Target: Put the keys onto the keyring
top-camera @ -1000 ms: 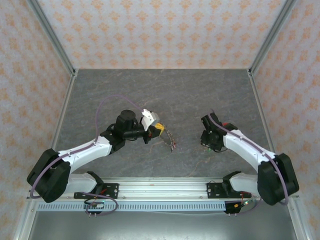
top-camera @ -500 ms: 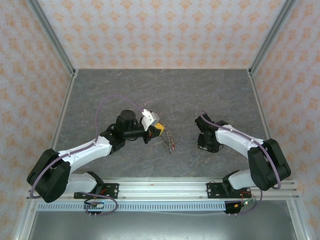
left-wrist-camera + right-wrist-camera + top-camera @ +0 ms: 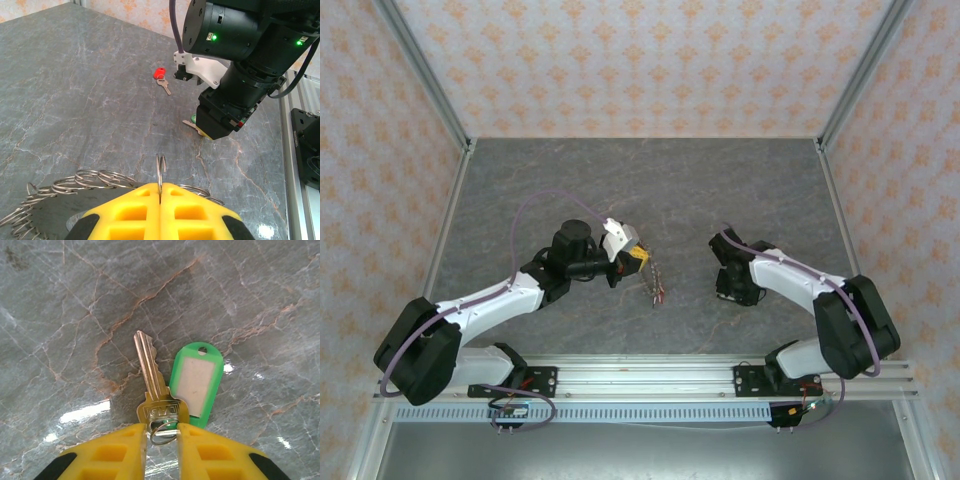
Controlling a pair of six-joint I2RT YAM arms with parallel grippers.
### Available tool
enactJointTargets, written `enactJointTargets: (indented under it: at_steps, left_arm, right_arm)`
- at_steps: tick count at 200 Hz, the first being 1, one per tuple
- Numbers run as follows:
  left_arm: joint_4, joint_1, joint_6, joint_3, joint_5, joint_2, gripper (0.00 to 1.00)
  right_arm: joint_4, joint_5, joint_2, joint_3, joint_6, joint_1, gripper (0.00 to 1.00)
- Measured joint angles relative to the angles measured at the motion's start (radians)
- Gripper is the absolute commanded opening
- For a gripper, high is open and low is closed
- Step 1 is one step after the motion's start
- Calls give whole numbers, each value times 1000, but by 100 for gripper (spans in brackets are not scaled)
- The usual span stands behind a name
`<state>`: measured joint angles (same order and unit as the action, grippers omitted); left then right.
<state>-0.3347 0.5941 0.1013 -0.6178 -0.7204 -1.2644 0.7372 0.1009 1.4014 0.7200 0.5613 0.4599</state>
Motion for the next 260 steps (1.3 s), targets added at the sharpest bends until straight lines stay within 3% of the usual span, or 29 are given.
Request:
enactJointTargets:
  at_steps: [127,158,260]
  left_arm:
    - [0,0,0,0,0,0,0]
    - [0,0,0,0,0,0,0]
    - [1,0,0,0,0,0,0]
  right_arm:
    - [1,-12,15,2,-1,0,17]
    - [4,-16,6,2,-3,0,10]
    - [7,-23,-24,2,-4,0,12]
